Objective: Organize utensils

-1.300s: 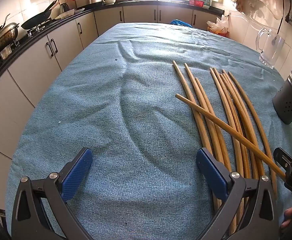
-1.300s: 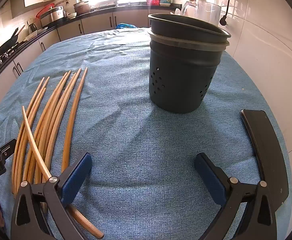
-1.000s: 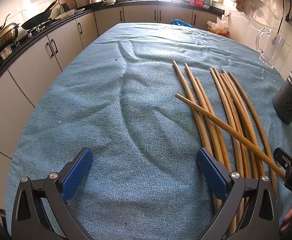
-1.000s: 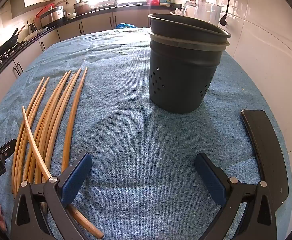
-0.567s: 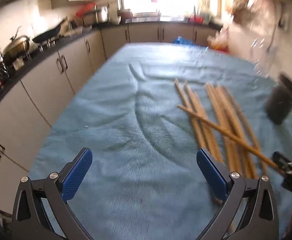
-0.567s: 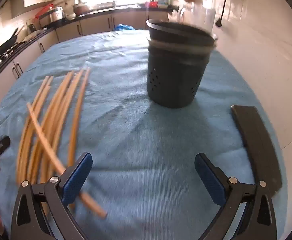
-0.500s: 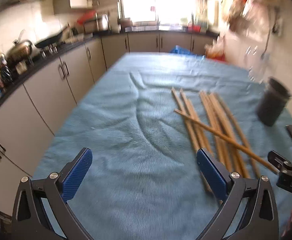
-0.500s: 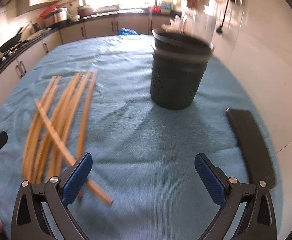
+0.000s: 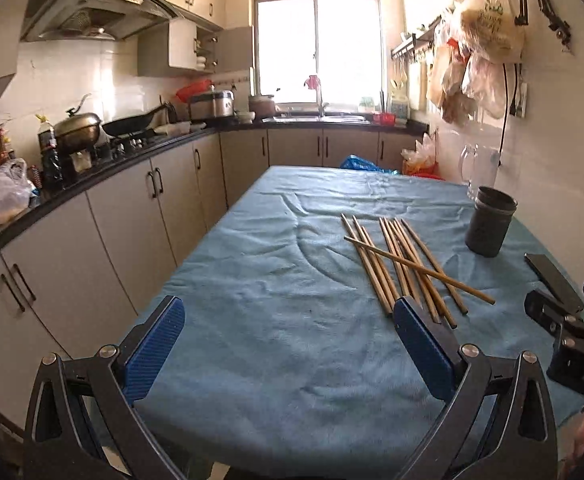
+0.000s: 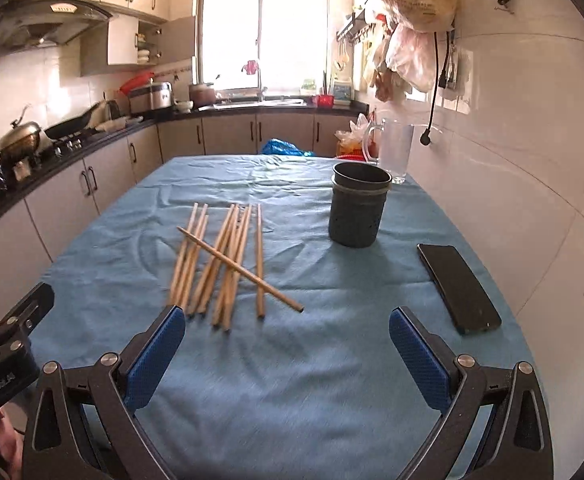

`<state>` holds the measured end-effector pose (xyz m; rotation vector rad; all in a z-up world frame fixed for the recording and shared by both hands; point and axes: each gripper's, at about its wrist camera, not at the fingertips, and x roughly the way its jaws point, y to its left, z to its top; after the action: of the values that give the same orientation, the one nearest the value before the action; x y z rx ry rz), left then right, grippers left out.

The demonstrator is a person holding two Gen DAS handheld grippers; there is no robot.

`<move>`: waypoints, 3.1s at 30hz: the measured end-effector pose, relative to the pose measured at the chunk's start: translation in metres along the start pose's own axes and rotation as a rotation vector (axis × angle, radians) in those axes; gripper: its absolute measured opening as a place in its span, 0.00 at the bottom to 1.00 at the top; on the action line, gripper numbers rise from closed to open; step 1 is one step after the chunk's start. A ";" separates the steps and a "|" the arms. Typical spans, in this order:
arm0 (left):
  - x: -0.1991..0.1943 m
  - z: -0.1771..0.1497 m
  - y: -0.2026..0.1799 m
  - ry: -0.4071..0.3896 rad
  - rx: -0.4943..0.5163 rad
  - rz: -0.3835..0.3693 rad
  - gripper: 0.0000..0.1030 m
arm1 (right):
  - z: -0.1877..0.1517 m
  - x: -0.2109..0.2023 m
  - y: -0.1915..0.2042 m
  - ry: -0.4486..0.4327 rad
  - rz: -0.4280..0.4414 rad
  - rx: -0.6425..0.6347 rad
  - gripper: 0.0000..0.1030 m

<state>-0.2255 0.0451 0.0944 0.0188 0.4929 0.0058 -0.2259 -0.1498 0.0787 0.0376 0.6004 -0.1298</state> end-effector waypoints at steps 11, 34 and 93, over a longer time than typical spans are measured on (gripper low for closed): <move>-0.001 -0.008 0.002 0.008 0.015 0.005 1.00 | -0.007 -0.009 0.019 -0.028 0.032 -0.073 0.97; 0.009 -0.008 0.002 0.047 0.022 0.023 1.00 | -0.012 0.002 0.018 0.033 0.016 -0.089 0.97; 0.181 0.062 0.029 0.487 -0.114 -0.297 0.27 | 0.104 0.214 0.107 0.551 0.454 -0.440 0.14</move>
<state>-0.0366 0.0746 0.0640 -0.1715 0.9776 -0.2577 0.0215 -0.0755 0.0437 -0.2236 1.1426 0.4694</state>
